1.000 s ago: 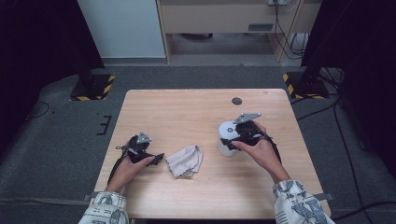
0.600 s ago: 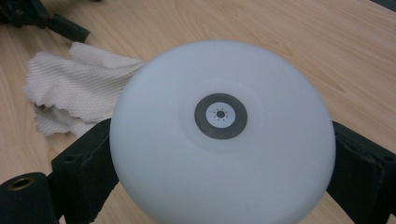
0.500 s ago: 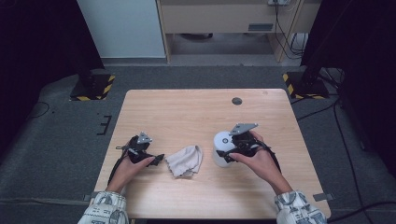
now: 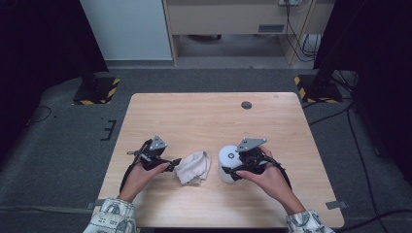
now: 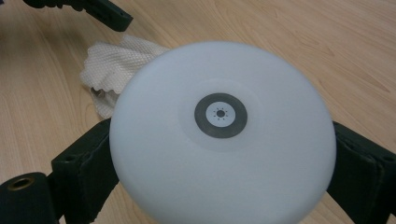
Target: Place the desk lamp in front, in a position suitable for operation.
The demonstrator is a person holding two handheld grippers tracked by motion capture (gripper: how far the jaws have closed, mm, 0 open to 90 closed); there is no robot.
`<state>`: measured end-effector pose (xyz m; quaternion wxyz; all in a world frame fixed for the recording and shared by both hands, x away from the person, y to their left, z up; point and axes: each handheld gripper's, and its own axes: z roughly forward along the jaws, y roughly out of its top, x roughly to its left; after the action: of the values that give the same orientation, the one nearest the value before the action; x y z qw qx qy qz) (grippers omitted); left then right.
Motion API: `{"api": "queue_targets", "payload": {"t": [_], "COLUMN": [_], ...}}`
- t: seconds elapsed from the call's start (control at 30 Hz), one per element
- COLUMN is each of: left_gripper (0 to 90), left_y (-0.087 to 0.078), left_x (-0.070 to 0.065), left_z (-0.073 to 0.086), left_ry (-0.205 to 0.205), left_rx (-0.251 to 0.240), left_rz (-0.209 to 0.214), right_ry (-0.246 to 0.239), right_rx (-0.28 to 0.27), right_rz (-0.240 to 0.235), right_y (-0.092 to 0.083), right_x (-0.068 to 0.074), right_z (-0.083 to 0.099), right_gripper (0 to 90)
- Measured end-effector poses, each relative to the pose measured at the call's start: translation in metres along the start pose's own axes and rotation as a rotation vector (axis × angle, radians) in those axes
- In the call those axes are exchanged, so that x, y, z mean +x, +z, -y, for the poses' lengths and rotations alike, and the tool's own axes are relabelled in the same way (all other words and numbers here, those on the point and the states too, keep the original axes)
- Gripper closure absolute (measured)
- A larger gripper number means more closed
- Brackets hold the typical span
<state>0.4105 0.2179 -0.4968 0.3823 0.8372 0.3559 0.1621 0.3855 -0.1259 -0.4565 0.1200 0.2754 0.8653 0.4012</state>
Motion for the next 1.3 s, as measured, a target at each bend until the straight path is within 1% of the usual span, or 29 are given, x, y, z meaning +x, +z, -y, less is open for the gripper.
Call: {"api": "queue_targets", "payload": {"t": [0.03,0.07,0.1,0.13,0.17,0.2,0.23,0.27,0.3,0.33,0.43,0.5,0.53,0.57,0.6,0.67,0.7,0.73,0.8,0.83,0.87,0.9,0.97,1.0,1.1,1.17,1.23,1.27,1.3], "left_gripper": [14.1,16.6,21.4,21.4,23.2,24.6,25.6,25.6,29.3,30.4,32.7,36.0,40.9,40.9,44.1,50.9,54.4,56.9,66.1,66.1,69.7,72.4,73.4,73.8,73.5,74.3,73.6,72.1,70.2], "left_y": [0.001,0.002,0.003,0.005,0.006,0.009,0.009,0.009,0.01,0.012,0.014,0.015,0.015,0.014,0.014,0.013,0.012,0.012,0.011,0.011,0.009,0.009,0.009,0.01,0.013,0.012,0.012,0.012,0.012], "left_x": [-0.004,-0.009,-0.013,-0.018,-0.022,-0.031,-0.031,-0.034,-0.037,-0.041,-0.043,-0.043,-0.044,-0.043,-0.042,-0.04,-0.039,-0.039,-0.038,-0.038,-0.039,-0.039,-0.041,-0.043,-0.048,-0.051,-0.053,-0.054,-0.054], "left_z": [-0.003,-0.006,-0.009,-0.011,-0.012,-0.014,-0.014,-0.015,-0.015,-0.016,-0.015,-0.015,-0.015,-0.014,-0.015,-0.015,-0.015,-0.015,-0.016,-0.016,-0.016,-0.016,-0.017,-0.017,-0.016,-0.015,-0.014,-0.013,-0.013], "left_ry": [0.008,0.021,0.034,0.047,0.064,0.094,0.094,0.102,0.105,0.113,0.12,0.118,0.123,0.125,0.119,0.089,0.087,0.087,0.086,0.088,0.106,0.106,0.119,0.126,0.14,0.146,0.146,0.151,0.148], "left_rx": [-0.01,-0.013,-0.016,-0.014,-0.007,0.01,0.01,0.014,0.014,0.02,0.031,0.037,0.041,0.04,0.038,0.019,0.016,0.016,0.018,0.021,0.029,0.029,0.028,0.031,0.058,0.06,0.05,0.044,0.047], "left_rz": [0.016,0.028,0.034,0.042,0.048,0.05,0.05,0.05,0.05,0.054,0.058,0.068,0.067,0.067,0.069,0.079,0.078,0.074,0.074,0.075,0.074,0.074,0.093,0.096,0.113,0.128,0.15,0.152,0.139], "right_ry": [0.0,0.0,-0.003,-0.003,-0.005,-0.016,-0.016,-0.018,-0.018,-0.016,-0.014,-0.024,-0.026,-0.026,-0.029,-0.036,-0.039,-0.04,-0.037,-0.037,-0.035,-0.035,-0.038,-0.041,-0.039,-0.042,-0.046,-0.047,-0.05], "right_rx": [0.0,-0.004,-0.005,-0.005,-0.009,-0.017,-0.017,-0.02,-0.019,-0.018,-0.021,-0.025,-0.03,-0.03,-0.03,-0.027,-0.025,-0.026,-0.03,-0.03,-0.03,-0.03,-0.03,-0.032,-0.034,-0.035,-0.035,-0.034,-0.035], "right_rz": [0.0,-0.001,0.001,0.001,0.005,0.015,0.015,0.016,0.017,0.015,0.017,0.026,0.02,0.02,0.013,0.006,0.006,0.008,0.006,0.006,0.003,0.003,0.006,0.0,-0.007,-0.01,-0.01,-0.009,-0.009], "right_y": [0.0,0.0,0.0,0.0,0.0,-0.001,-0.001,-0.001,-0.003,-0.003,-0.004,-0.004,-0.003,-0.003,-0.003,-0.002,-0.002,-0.002,-0.002,-0.002,-0.002,-0.002,-0.002,-0.001,0.0,0.0,0.001,0.001,0.002], "right_x": [0.0,0.001,0.003,0.003,0.003,0.004,0.004,0.005,0.006,0.005,0.006,0.007,0.008,0.008,0.009,0.011,0.012,0.012,0.012,0.012,0.012,0.012,0.012,0.012,0.011,0.01,0.01,0.01,0.01], "right_z": [0.0,0.0,0.0,0.0,0.001,0.002,0.002,0.002,0.003,0.004,0.006,0.008,0.008,0.008,0.007,0.006,0.006,0.006,0.007,0.007,0.007,0.007,0.007,0.008,0.008,0.008,0.007,0.007,0.007], "right_gripper": [8.8,8.7,8.5,8.5,8.1,6.7,6.7,6.2,6.4,6.8,7.3,8.7,8.8,8.8,8.8,8.9,8.9,8.9,8.9,8.9,8.8,8.8,8.8,8.8,8.8,8.8,8.7,8.7,8.7]}}
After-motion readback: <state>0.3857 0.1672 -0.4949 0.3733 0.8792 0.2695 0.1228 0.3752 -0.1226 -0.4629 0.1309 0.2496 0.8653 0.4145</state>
